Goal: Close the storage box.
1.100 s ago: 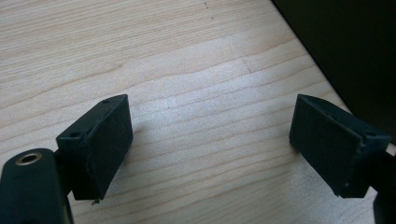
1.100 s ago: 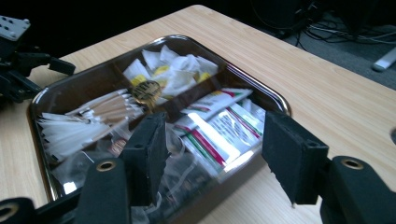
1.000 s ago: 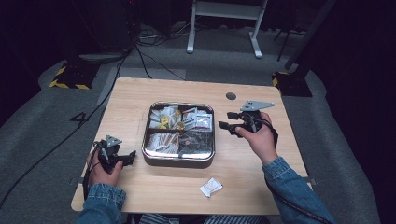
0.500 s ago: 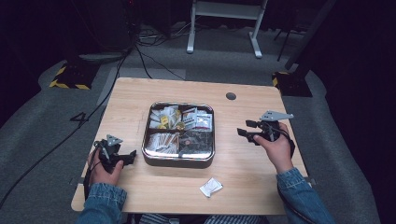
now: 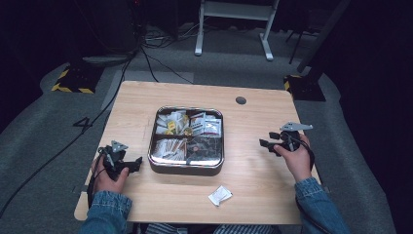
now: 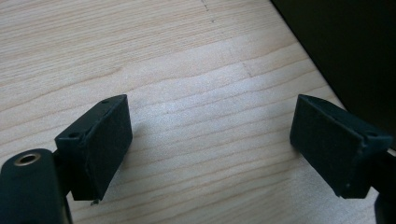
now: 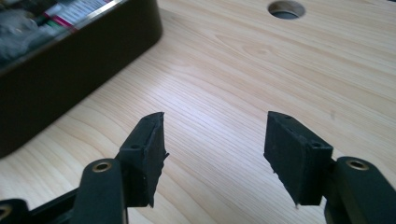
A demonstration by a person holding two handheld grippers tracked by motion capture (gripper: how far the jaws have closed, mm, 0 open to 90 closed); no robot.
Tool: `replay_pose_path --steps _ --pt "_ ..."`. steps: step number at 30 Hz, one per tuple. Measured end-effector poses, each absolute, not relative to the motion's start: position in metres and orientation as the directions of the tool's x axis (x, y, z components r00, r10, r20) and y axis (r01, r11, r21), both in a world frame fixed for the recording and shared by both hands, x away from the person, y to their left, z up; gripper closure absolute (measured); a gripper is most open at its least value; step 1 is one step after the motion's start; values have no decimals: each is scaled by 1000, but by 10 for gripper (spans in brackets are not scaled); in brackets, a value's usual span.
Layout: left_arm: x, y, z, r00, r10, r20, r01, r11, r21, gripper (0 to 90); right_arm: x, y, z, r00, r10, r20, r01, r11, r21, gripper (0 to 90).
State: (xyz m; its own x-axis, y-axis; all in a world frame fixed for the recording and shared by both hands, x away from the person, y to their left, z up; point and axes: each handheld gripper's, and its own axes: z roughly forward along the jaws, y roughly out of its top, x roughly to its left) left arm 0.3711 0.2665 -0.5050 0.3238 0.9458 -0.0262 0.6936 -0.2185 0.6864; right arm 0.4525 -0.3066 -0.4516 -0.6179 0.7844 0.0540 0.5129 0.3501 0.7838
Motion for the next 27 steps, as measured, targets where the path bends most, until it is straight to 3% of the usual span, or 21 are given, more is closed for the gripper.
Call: replay_pose_path --steps 12,27 --pt "372 266 -505 324 946 -25 692 -218 688 132 448 -332 -478 -569 821 52 568 347 746 351" --pt "372 266 -505 325 945 -27 692 -218 688 132 442 -341 -500 -570 822 12 536 360 763 332"
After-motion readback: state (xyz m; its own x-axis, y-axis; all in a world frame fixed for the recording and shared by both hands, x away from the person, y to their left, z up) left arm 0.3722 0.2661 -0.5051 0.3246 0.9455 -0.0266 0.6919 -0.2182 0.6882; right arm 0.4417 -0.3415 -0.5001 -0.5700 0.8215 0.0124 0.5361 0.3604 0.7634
